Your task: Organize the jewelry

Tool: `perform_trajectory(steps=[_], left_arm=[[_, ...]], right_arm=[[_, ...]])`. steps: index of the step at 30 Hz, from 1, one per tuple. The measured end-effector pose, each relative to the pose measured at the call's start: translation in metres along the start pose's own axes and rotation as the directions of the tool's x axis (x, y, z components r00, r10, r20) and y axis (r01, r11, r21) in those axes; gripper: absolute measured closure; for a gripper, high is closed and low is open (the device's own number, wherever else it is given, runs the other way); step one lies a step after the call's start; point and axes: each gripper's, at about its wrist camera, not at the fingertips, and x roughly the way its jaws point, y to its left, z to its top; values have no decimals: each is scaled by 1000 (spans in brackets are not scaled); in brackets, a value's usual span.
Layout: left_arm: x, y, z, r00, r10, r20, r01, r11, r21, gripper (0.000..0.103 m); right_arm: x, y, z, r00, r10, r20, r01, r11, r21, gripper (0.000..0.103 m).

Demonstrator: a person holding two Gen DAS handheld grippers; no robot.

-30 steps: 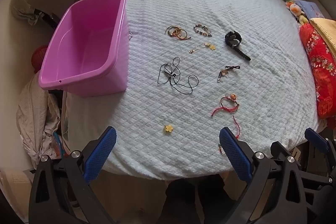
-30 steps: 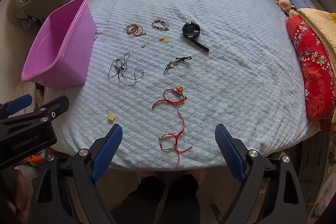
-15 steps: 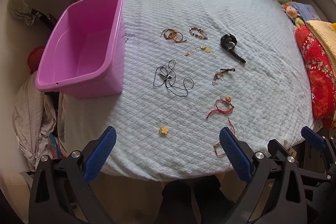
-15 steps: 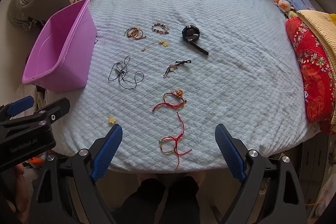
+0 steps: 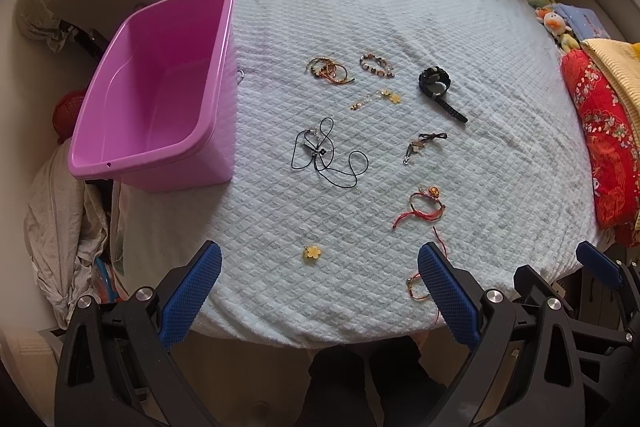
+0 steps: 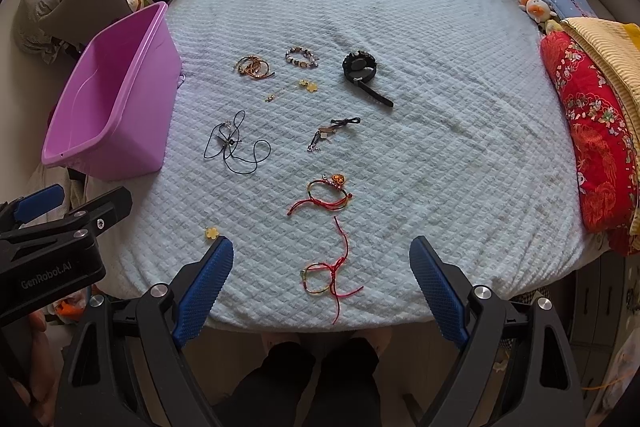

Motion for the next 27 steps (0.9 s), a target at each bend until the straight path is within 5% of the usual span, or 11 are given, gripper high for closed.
perform_trajectory(steps=[27], left_arm=[[0, -1, 0, 1000, -1, -1, 1, 1000, 0, 6]], right_arm=[[-2, 0, -1, 1000, 2, 3, -2, 1000, 0, 17]])
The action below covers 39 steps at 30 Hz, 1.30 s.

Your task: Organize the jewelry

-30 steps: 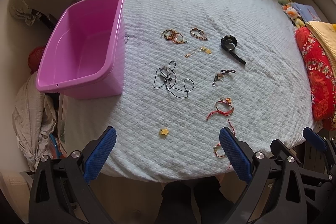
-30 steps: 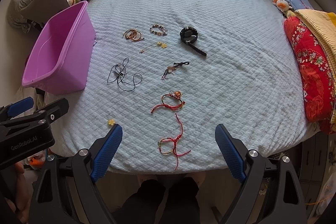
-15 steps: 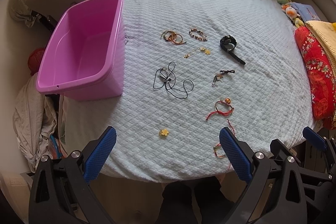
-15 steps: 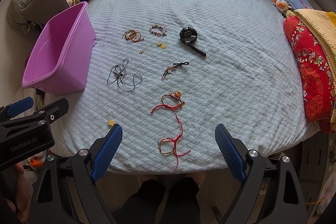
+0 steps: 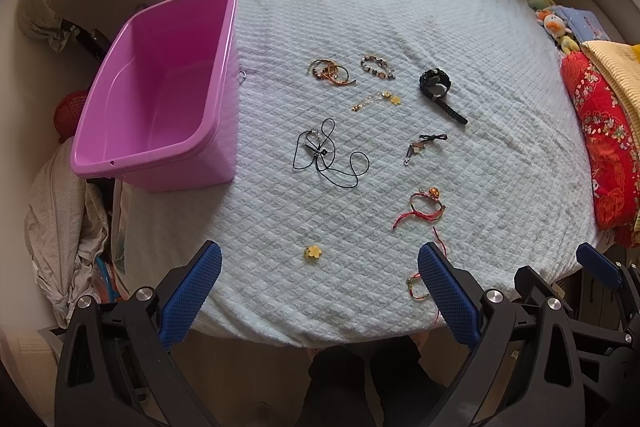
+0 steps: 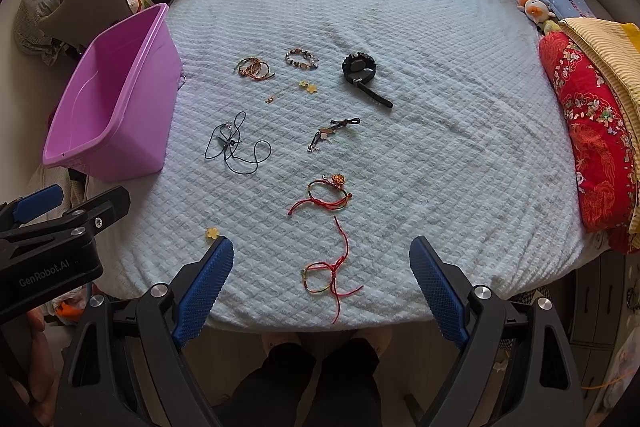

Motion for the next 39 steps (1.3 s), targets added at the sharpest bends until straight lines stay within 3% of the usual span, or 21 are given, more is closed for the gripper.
perform_trajectory(steps=[32, 39], left_arm=[[1, 5, -5, 1000, -10, -6, 10, 1000, 7, 6], [11, 14, -17, 1000, -22, 5, 22, 1000, -7, 6]], right_arm=[[-3, -1, -2, 1000, 2, 7, -2, 1000, 5, 17], [1, -3, -16, 999, 26, 32, -26, 1000, 16, 17]])
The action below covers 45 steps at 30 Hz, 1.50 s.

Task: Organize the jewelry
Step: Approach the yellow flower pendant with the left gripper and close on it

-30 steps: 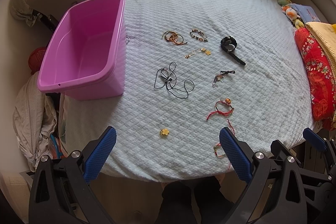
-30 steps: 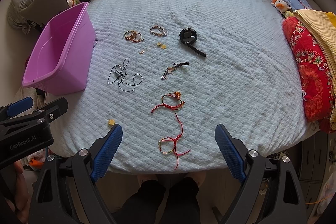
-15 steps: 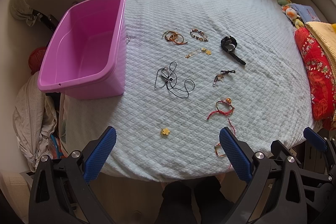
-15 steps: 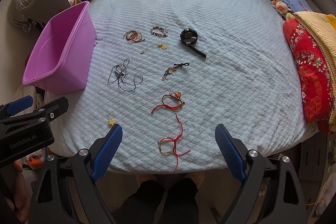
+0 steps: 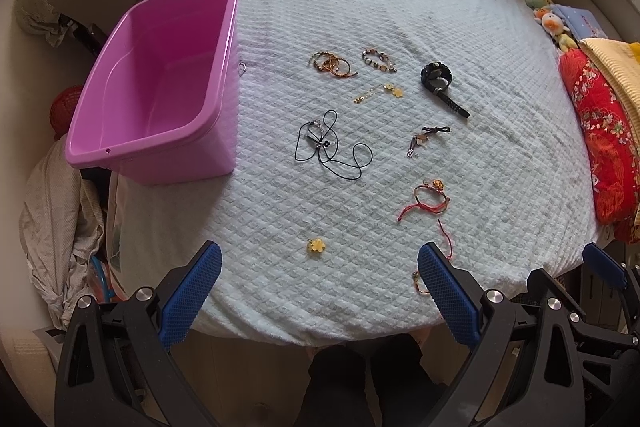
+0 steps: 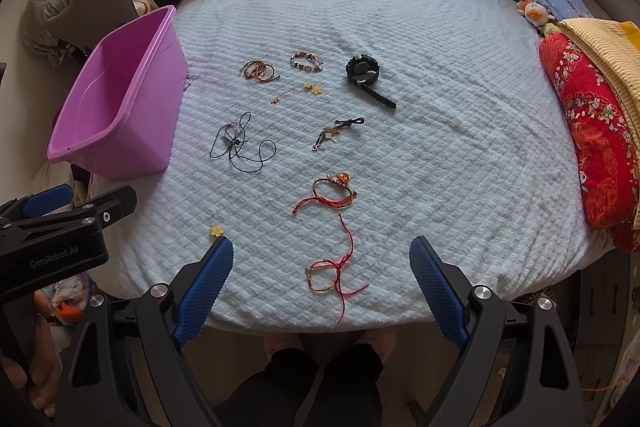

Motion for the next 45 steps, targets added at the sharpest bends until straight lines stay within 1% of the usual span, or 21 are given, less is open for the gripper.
perform_trajectory(steps=[3, 6, 12, 14, 17, 22, 25, 27, 29, 32, 34, 39, 43, 44, 45], left_arm=[[16, 8, -12, 1000, 15, -15, -15, 1000, -10, 6], [34, 18, -29, 999, 24, -43, -25, 999, -29, 6], [69, 33, -74, 997, 59, -56, -63, 995, -79, 6], [81, 35, -87, 996, 69, -52, -74, 992, -103, 6], [100, 37, -99, 998, 65, -8, -66, 986, -151, 6], [134, 24, -101, 994, 91, 58, -82, 985, -152, 6], [154, 15, -100, 992, 81, 92, -71, 991, -115, 6], [169, 10, -100, 991, 80, 110, -72, 994, -77, 7], [182, 7, -101, 990, 72, 119, -67, 997, -46, 7], [199, 5, -102, 991, 60, 121, -57, 998, -30, 7], [206, 6, -103, 990, 49, 130, -45, 998, -33, 7], [219, 5, -103, 989, 28, 148, -22, 999, -36, 7], [227, 3, -102, 987, 28, 159, -22, 999, -41, 7], [227, 3, -103, 986, 31, 166, -24, 999, -42, 8], [228, 3, -103, 984, 35, 176, -28, 999, -40, 8]], right_arm=[[12, -7, -17, 1000, 2, -9, -2, 1000, 29, 17], [28, -16, -35, 999, -10, -41, 12, 999, 51, 17], [68, -32, -72, 996, -16, -87, 19, 999, 37, 17], [83, -37, -80, 995, -6, -98, 9, 999, 33, 17], [104, -40, -90, 996, 14, -84, -12, 1000, 14, 17], [138, -34, -101, 996, 70, -48, -72, 997, -37, 17], [159, -29, -106, 998, 47, -35, -49, 997, -57, 18], [171, -30, -108, 999, 51, -19, -52, 998, -40, 18], [183, -32, -109, 999, 38, -3, -38, 999, -21, 18], [200, -36, -110, 1000, 23, 18, -24, 1000, 15, 18], [211, -37, -110, 1000, 12, 18, -13, 999, 39, 18], [218, -36, -113, 997, 16, 76, -21, 998, 66, 18], [223, -27, -115, 996, -8, 93, 6, 1000, 23, 18], [224, -25, -116, 995, -11, 98, 9, 1000, 14, 20], [224, -23, -117, 995, -9, 102, 8, 1000, 8, 27]])
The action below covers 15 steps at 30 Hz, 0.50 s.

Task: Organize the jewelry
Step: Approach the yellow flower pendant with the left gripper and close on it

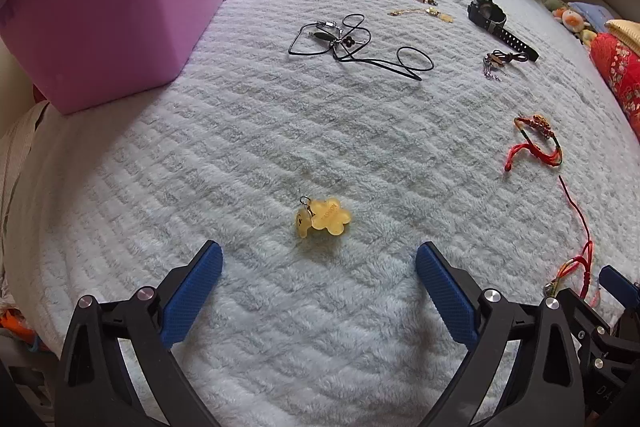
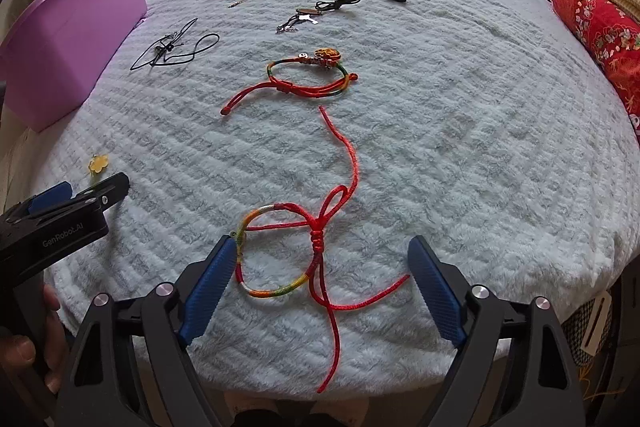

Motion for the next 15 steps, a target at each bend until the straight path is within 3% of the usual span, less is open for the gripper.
perform_trajectory(steps=[3, 15], left_arm=[[3, -4, 1, 1000, 8, 13, -8, 1000, 17, 14], [-2, -21, -1, 997, 17, 77, -22, 998, 62, 48]], right_arm=[[3, 4, -1, 1000, 7, -3, -7, 1000, -14, 40], [6, 9, -1, 1000, 9, 8, -9, 998, -57, 62]])
